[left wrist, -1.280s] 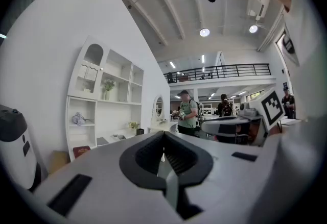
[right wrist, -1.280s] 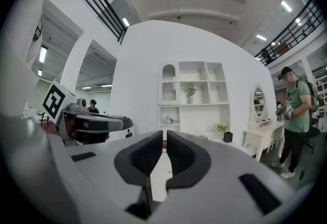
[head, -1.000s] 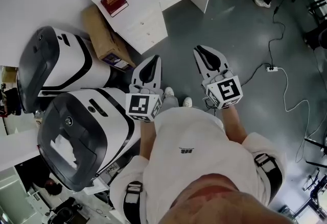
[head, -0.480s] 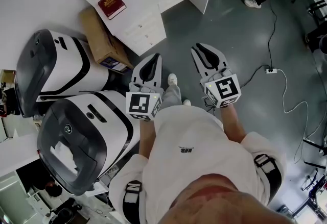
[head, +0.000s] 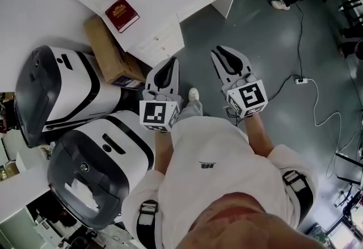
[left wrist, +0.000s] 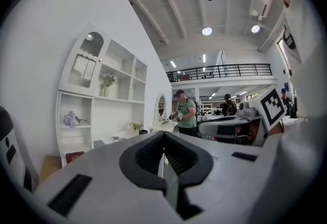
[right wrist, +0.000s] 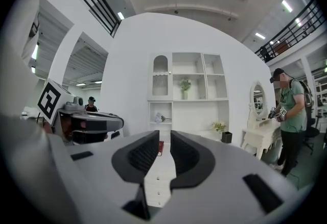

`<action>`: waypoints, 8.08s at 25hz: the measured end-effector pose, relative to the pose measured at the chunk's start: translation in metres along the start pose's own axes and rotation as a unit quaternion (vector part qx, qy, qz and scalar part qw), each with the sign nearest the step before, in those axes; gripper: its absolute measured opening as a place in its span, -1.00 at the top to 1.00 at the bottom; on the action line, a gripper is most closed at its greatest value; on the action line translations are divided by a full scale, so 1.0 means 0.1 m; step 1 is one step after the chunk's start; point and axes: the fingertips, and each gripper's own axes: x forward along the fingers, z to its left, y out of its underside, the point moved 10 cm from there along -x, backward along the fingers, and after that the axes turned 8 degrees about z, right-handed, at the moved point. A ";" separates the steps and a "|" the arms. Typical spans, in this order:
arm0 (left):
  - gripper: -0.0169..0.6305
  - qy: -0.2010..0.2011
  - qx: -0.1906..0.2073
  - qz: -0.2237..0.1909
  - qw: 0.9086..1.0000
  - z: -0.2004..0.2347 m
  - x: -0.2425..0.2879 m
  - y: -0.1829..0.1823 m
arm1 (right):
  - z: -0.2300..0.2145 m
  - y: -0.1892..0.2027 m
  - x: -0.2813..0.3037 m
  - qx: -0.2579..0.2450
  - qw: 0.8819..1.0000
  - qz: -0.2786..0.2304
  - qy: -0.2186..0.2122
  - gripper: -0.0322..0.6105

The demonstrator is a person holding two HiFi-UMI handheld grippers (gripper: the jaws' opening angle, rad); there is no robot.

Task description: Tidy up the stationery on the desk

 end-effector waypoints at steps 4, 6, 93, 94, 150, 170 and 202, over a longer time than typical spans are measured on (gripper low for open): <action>0.95 0.004 0.001 0.002 1.000 0.32 0.29 -0.06 | -0.11 -0.09 0.36 0.001 1.000 0.004 0.006 0.75; 0.95 0.008 0.002 0.003 1.000 0.46 0.43 -0.09 | -0.17 -0.13 0.53 0.003 1.000 0.004 0.010 0.75; 0.95 -0.092 -0.134 0.117 0.980 3.52 5.35 0.92 | -3.09 0.73 6.30 -0.061 0.956 0.204 -0.202 0.76; 0.95 -0.092 -0.134 0.118 0.980 3.56 5.37 0.94 | -3.07 0.77 6.35 -0.065 0.954 0.209 -0.203 0.76; 0.95 -0.081 -0.166 0.171 0.968 4.12 5.70 1.54 | -2.60 1.38 7.44 -0.143 0.898 0.338 -0.243 0.72; 0.95 -0.039 -0.118 0.143 0.982 4.12 5.98 0.88 | -3.23 0.30 7.09 -0.049 0.973 0.167 -0.149 0.73; 0.95 -0.022 -0.110 0.128 0.985 4.24 6.38 0.80 | -3.46 0.72 7.54 -0.007 0.981 0.160 -0.114 0.53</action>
